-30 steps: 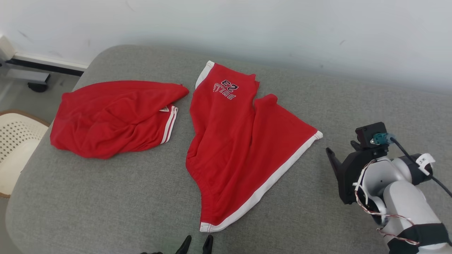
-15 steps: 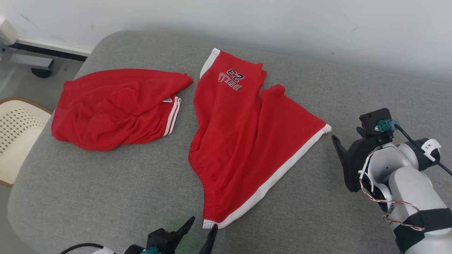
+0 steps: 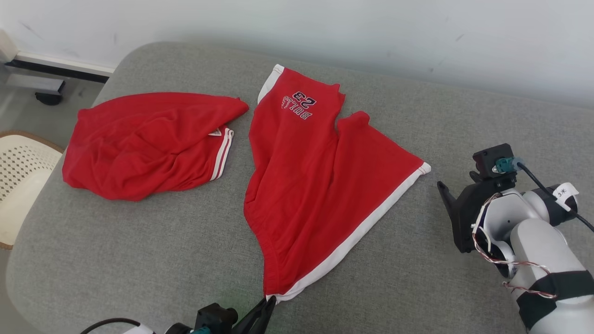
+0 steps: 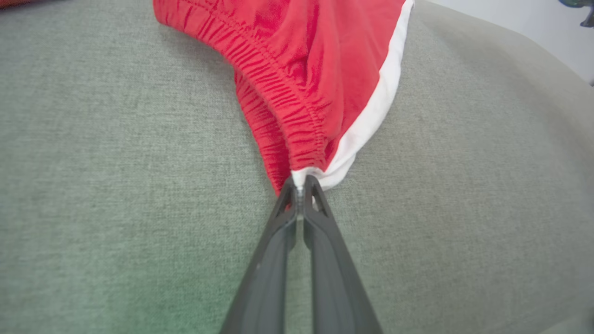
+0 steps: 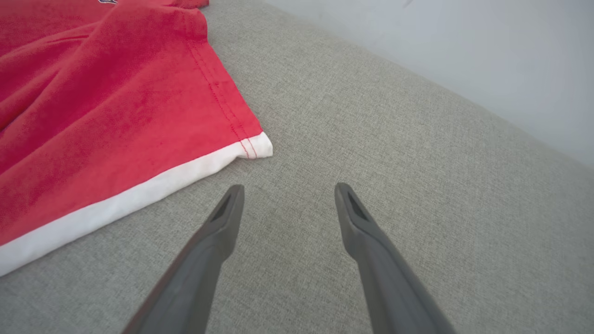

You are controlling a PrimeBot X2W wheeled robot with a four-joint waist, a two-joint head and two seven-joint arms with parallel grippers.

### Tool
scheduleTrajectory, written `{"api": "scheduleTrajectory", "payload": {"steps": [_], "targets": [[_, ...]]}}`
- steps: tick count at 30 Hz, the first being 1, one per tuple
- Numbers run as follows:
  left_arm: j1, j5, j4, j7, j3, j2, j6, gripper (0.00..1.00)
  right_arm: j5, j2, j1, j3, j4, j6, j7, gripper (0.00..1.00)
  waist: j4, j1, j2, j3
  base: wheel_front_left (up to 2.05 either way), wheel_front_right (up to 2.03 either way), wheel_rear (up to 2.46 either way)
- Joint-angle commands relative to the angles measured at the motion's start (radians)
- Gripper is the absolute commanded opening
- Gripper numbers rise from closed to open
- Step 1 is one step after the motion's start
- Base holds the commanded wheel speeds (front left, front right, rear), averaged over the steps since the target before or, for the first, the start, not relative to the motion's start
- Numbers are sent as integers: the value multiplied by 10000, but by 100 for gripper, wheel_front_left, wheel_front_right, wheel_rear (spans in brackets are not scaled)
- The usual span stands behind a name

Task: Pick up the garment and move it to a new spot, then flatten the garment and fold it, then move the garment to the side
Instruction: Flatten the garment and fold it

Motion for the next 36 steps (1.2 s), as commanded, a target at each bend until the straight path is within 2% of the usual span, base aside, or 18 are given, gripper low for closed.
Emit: {"api": "scheduleTrajectory", "payload": {"steps": [1, 11, 20, 23, 25, 26, 27, 32, 36], "targets": [[-52, -120, 23, -44, -35, 88, -57, 0, 41, -24, -234, 47, 128, 6, -15, 100, 28, 0, 0, 46, 0, 0, 0], [-394, -225, -196, -79, -306, -40, -52, 0, 210, -147, -1443, 188, 1819, 6, -477, 100, 509, 0, 0, 681, 0, 0, 0], [-636, -157, -242, -126, -424, -268, -55, 0, 698, -63, -2075, 912, 2924, 6, -785, 100, 726, 0, 0, 1164, 0, 0, 0], [-720, -185, -214, -129, -417, -318, -56, 0, 1151, -35, -2155, 1363, 3219, 7, -801, 68, 762, 0, 0, 1229, 0, 0, 0], [-733, -202, -191, -139, -391, -348, -57, 0, 1365, -56, -2172, 1549, 3370, 6, -702, 14, 760, 0, 0, 1252, 0, 0, 0], [-733, -202, -191, -139, -391, -348, -57, 0, 1365, -56, -2172, 1549, 3370, 6, -702, 14, 760, 0, 0, 1252, 0, 0, 0], [-739, -199, -172, -148, -370, -377, -57, 0, 1543, -110, -2164, 1726, 3438, 6, -733, 0, 754, 0, 0, 1249, 0, 0, 0], [-703, -247, -245, -163, -161, -371, -45, 0, 1701, -286, -2260, 1611, 3485, -8, -1246, 0, 656, 0, 0, 1077, 0, 0, 0], [-615, -313, -803, -171, 406, -366, -42, 0, 1768, -237, -2319, 1138, 3377, -8, -2041, 0, 414, 0, 0, 748, 0, 0, 0]]}}
